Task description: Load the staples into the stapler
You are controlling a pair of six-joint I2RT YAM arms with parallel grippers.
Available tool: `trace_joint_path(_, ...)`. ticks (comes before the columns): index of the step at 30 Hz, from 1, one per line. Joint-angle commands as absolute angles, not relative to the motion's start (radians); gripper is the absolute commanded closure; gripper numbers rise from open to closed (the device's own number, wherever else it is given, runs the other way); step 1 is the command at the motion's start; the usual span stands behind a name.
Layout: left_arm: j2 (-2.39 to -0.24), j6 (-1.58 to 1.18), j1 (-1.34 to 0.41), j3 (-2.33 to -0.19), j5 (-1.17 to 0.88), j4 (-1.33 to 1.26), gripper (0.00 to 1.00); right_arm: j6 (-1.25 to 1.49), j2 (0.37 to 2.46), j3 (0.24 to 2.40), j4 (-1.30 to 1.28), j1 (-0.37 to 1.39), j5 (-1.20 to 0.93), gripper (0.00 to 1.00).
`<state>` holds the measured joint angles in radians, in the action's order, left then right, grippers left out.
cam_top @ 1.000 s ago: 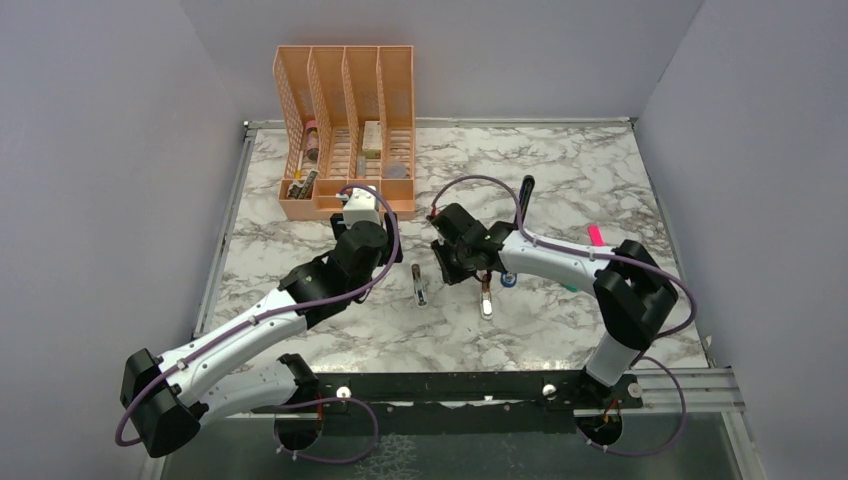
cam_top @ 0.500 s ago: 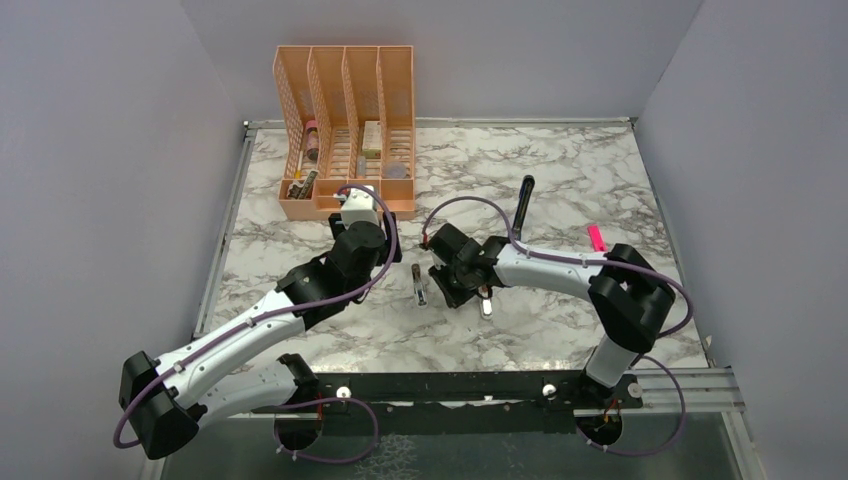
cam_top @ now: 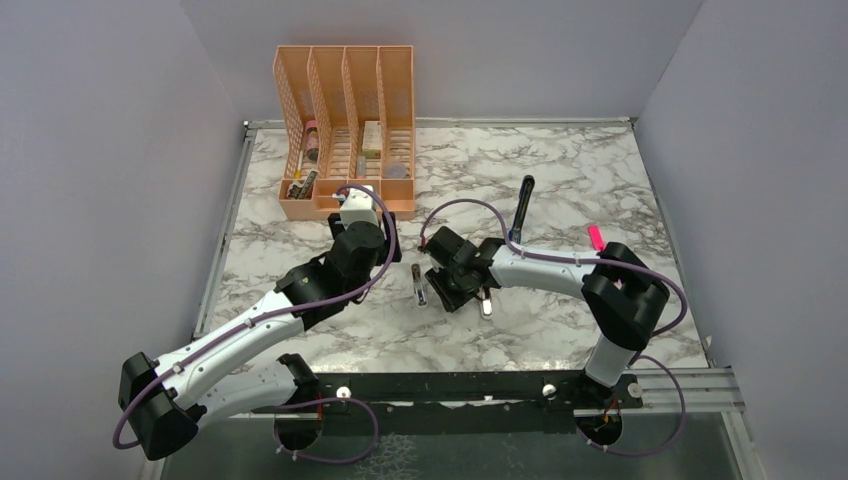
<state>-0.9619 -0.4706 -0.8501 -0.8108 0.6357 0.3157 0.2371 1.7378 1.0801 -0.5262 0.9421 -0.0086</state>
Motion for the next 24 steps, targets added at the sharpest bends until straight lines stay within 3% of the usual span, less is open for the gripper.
trace_joint_path(1, -0.947, -0.474, -0.844, -0.818, 0.632, 0.301, 0.29, 0.305, 1.742, 1.116, -0.540, 0.954, 0.067, 0.62)
trace_joint_path(12, -0.949, -0.474, -0.844, -0.817, 0.631, 0.302, 0.29, 0.486, 1.789, 1.137, -0.573, 0.969, 0.215, 0.60)
trace_joint_path(24, -0.947, -0.477, -0.845, -0.811, 0.632, 0.302, 0.29, 0.488, 1.789, 1.112, -0.600, 0.983, 0.206, 0.58)
